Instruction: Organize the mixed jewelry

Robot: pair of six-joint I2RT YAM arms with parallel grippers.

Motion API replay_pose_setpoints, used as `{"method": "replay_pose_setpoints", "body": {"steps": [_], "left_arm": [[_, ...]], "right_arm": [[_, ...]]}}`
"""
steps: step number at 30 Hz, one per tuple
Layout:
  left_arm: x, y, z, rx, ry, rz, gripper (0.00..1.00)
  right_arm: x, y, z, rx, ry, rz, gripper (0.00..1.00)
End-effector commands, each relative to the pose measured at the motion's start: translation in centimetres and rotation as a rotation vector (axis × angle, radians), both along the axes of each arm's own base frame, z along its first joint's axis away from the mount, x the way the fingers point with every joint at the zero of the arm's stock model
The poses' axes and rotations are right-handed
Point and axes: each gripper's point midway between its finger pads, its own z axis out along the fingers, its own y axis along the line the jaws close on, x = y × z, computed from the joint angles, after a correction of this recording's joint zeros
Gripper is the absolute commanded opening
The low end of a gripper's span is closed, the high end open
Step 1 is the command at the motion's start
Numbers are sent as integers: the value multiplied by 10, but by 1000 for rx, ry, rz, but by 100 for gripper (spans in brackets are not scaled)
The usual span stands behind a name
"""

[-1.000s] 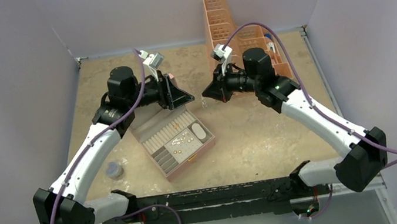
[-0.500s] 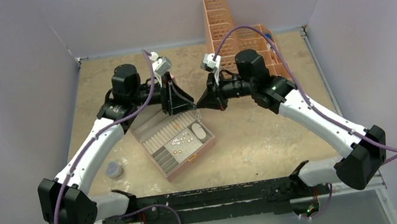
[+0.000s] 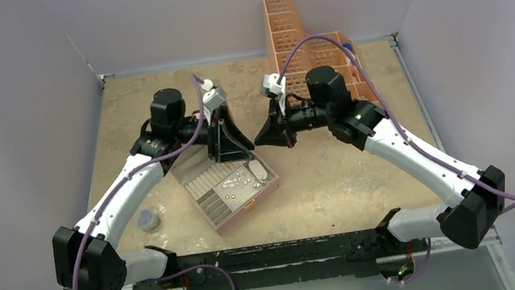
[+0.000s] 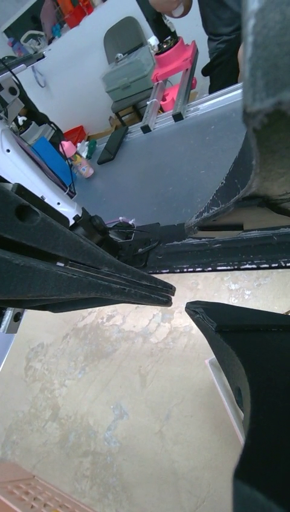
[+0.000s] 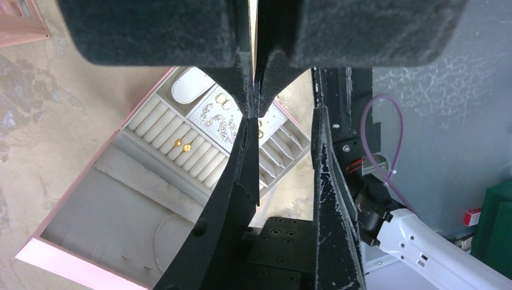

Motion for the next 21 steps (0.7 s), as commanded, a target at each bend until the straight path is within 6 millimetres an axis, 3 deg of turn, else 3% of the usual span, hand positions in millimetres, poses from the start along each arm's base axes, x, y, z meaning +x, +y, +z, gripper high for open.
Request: {"method": "replay_pose_setpoints", "body": {"steps": [1, 4, 7, 9, 12, 14, 21], "left_arm": [[-6, 0, 5, -38, -72, -60, 42], [13, -2, 2, 7, -86, 62, 37], [46, 4, -6, 100, -79, 300, 37], [66, 14, -16, 174, -36, 460, 38], [75, 28, -34, 255, 46, 599, 40], [73, 34, -39, 270, 75, 644, 40], [72, 58, -34, 269, 70, 816, 41]], "right_arm": [[-11, 0, 37, 74, -85, 42, 0], [-2, 0, 29, 58, -73, -10, 0], [18, -3, 13, 35, -10, -146, 0], [37, -8, -6, 4, 56, -293, 0], [47, -14, -42, -63, 153, -434, 7], [42, -13, -59, -95, 191, -496, 20], [4, 6, -96, -127, 348, -554, 36]]}}
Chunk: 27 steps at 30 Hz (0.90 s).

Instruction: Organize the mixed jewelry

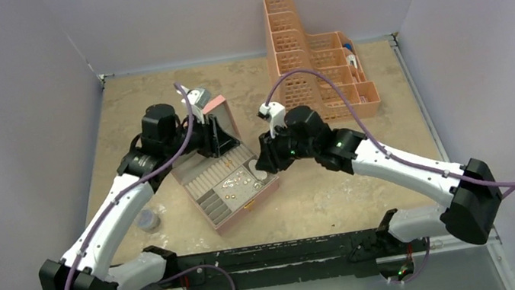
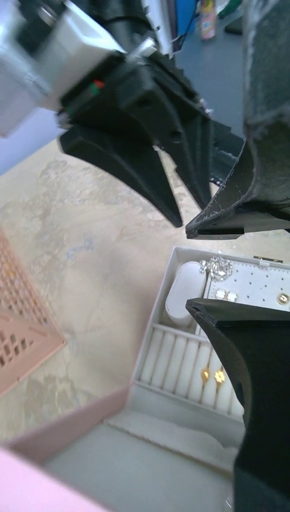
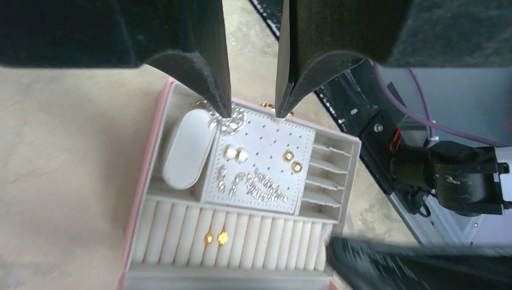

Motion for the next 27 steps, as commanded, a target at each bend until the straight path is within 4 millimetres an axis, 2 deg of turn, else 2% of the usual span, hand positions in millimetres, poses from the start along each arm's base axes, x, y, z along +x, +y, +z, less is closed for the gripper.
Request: {"method": "replay_pose_setpoints", "body": {"steps": [1, 5, 8, 14, 22, 27], "left_arm": [[11, 20, 12, 15, -42, 172, 41], [12, 23, 12, 24, -41, 191, 42], [12, 23, 11, 28, -38, 190, 42], [12, 25, 8, 35, -37, 195, 43], [12, 25, 5, 42, -37, 194, 43], [11, 26, 5, 44, -39, 193, 43]], "right_arm": [[-2, 10, -4, 36, 57, -152, 38], [-12, 15, -31, -31, 120, -199, 41], [-8, 11, -44, -87, 125, -269, 42], [-10, 9, -60, -142, 157, -306, 42], [-10, 15, -74, -173, 185, -321, 34], [-8, 16, -82, -199, 191, -331, 32]]}}
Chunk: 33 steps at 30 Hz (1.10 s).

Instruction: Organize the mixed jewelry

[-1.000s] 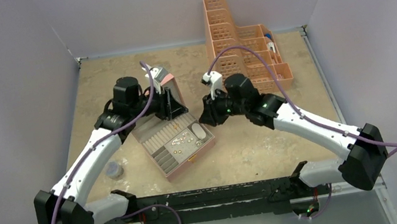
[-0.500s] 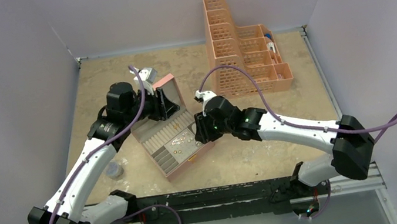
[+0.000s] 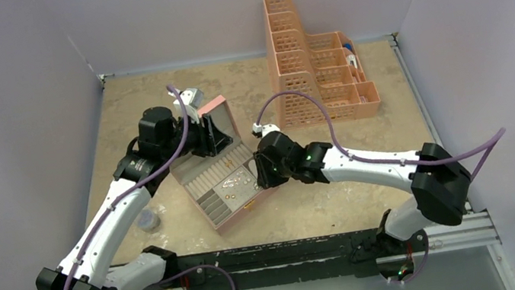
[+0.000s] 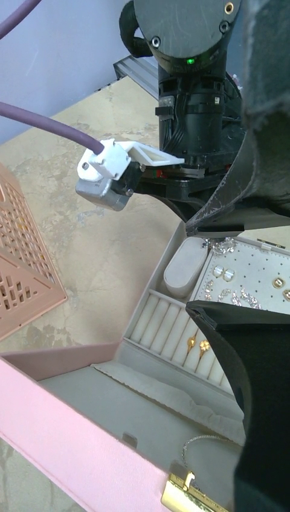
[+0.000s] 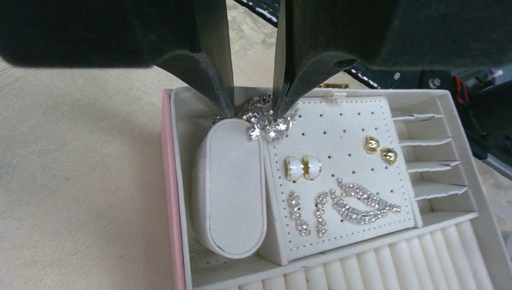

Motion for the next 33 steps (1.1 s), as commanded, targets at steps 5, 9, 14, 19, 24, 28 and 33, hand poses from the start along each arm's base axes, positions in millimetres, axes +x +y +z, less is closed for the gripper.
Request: {"method": "replay_pose_setpoints", "body": {"steps": [5, 9, 14, 19, 24, 28, 33], "left_arm": [[2, 1, 4, -7, -29, 11, 43], [2, 1, 4, -6, -30, 11, 43], [2, 2, 4, -4, -33, 12, 43], [1, 2, 5, -4, -34, 13, 43], [1, 3, 8, -12, -42, 18, 43], [0, 4, 10, -17, -46, 33, 43], [0, 6, 12, -23, -46, 43, 43]], "right_arm": [[12, 10, 12, 16, -33, -40, 31], [13, 13, 13, 26, -38, -40, 24], [14, 15, 13, 37, -35, -37, 2], [14, 17, 19, 59, -46, -39, 0], [11, 20, 32, 109, -66, -8, 0], [9, 22, 43, 146, -83, 6, 0], [8, 23, 46, 158, -87, 15, 0]]}}
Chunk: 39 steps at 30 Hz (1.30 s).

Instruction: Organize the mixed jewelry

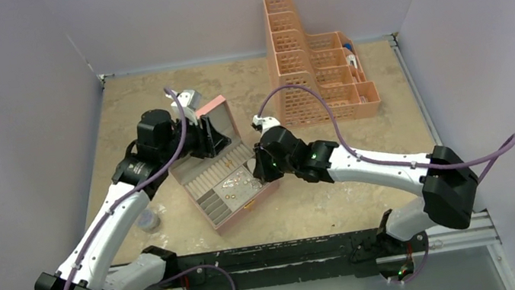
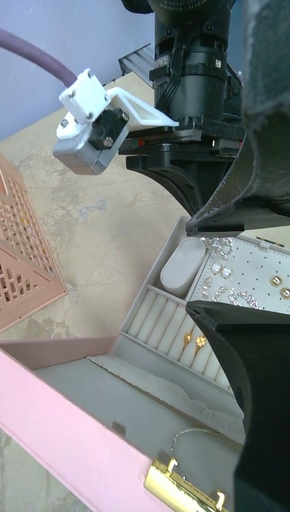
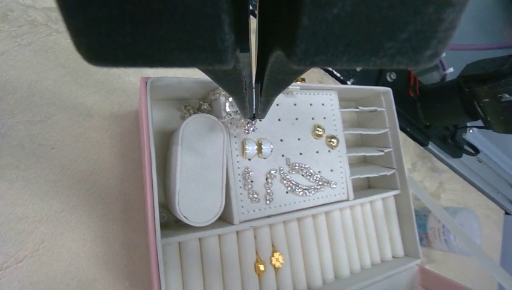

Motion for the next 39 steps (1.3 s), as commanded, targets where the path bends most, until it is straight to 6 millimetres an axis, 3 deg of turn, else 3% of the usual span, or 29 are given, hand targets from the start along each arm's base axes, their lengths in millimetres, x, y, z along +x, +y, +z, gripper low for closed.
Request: {"method": "replay_pose_setpoints", "body": {"steps": [1, 5, 10, 25, 39], "left_arm": [[1, 1, 12, -26, -43, 20, 43], [0, 3, 13, -27, -44, 28, 43], [-3, 4, 12, -32, -30, 36, 43], [-38, -2, -16, -92, 17, -62, 43], [-39, -6, -16, -127, 29, -67, 42]], "right_arm": [[0, 9, 19, 62, -36, 23, 0], [0, 10, 24, 76, -52, 35, 0], [4, 13, 48, 130, -109, 36, 0], [0, 14, 98, 250, -174, 55, 0], [-2, 13, 151, 367, -240, 49, 0]]}}
